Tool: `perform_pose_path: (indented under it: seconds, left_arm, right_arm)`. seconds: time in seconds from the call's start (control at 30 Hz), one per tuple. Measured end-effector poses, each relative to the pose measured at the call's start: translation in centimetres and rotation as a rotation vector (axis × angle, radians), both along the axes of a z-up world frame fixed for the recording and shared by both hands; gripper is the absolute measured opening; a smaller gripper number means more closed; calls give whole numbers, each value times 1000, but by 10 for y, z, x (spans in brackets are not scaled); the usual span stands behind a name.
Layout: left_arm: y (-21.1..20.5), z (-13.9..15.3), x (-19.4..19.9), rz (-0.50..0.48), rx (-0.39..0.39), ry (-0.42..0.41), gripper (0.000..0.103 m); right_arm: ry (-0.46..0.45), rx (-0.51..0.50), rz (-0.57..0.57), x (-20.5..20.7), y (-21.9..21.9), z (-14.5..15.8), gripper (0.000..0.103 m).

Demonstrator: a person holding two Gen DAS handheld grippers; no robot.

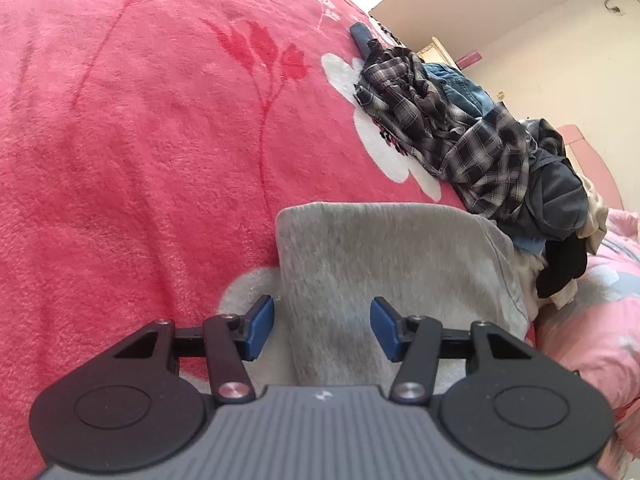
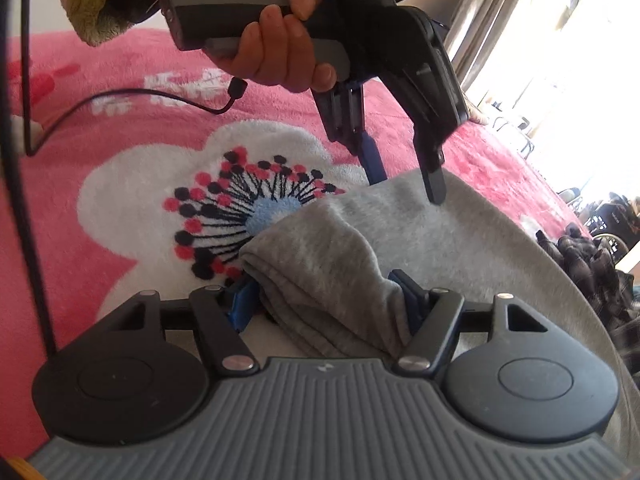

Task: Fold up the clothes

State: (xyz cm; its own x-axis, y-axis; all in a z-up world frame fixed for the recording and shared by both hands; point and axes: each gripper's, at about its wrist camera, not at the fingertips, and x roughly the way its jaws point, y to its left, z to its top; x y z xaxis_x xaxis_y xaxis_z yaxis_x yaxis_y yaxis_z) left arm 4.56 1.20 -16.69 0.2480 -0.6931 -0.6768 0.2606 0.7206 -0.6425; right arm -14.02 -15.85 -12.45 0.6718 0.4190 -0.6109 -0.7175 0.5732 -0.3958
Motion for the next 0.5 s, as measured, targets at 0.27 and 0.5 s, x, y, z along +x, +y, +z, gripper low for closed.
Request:
perform_pose_path:
  seconds: [0.27,0.5]
  left_arm:
    - [-18,-6,15,60,34,-27,32]
    - [-19,13,10,160,-3,-12,14]
  right_arm:
    - [-90,-103,9,-6,9,1,38]
    - [-149,-123,26,-6,7,7,20]
